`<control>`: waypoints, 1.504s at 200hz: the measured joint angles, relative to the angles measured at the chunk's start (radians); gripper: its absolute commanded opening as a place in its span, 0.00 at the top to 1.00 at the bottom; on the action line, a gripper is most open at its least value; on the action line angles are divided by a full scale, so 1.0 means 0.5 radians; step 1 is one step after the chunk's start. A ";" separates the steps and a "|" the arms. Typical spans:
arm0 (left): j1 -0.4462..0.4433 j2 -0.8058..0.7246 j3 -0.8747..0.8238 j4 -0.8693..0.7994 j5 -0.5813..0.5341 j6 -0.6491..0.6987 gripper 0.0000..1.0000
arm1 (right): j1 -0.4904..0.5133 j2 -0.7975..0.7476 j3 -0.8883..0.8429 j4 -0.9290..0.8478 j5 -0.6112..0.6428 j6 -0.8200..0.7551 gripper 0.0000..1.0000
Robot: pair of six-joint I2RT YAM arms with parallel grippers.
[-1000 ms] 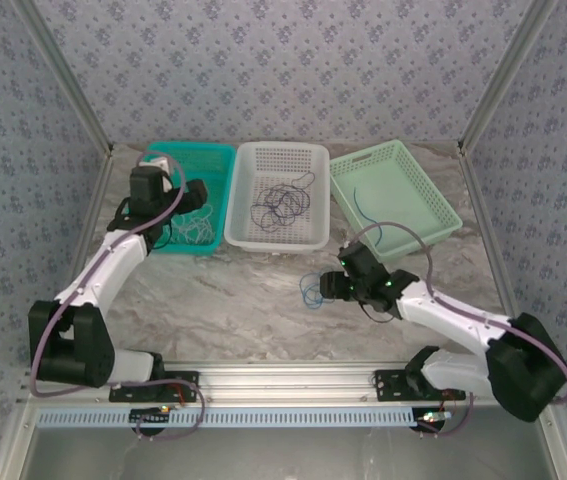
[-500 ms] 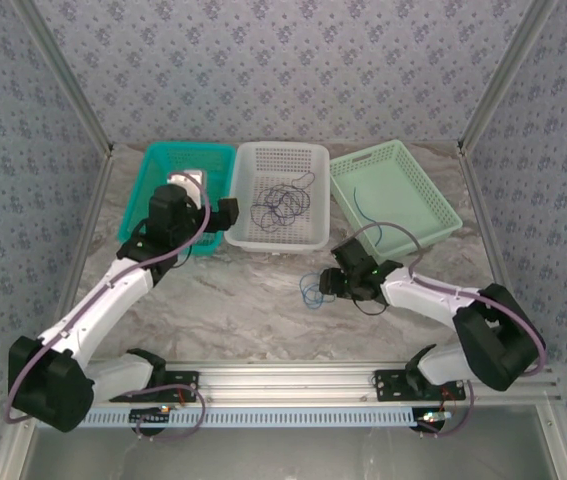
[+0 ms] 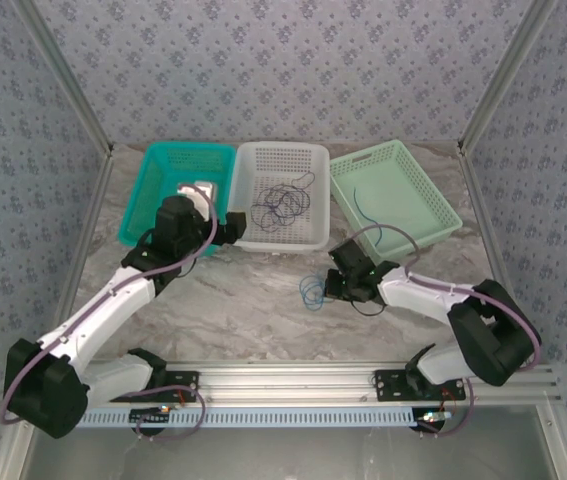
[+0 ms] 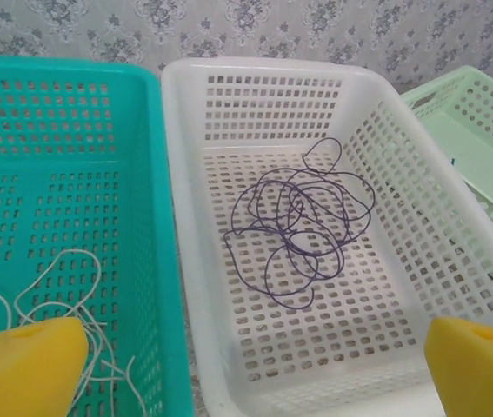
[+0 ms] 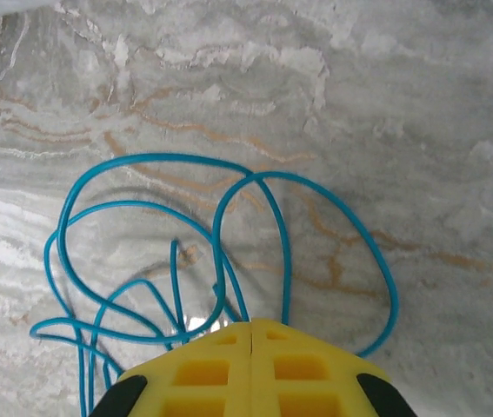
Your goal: Untangle the cables
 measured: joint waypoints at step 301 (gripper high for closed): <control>-0.980 0.728 0.214 0.153 0.715 0.606 0.19 | -0.577 -0.874 -0.076 -0.423 -1.026 -0.085 1.00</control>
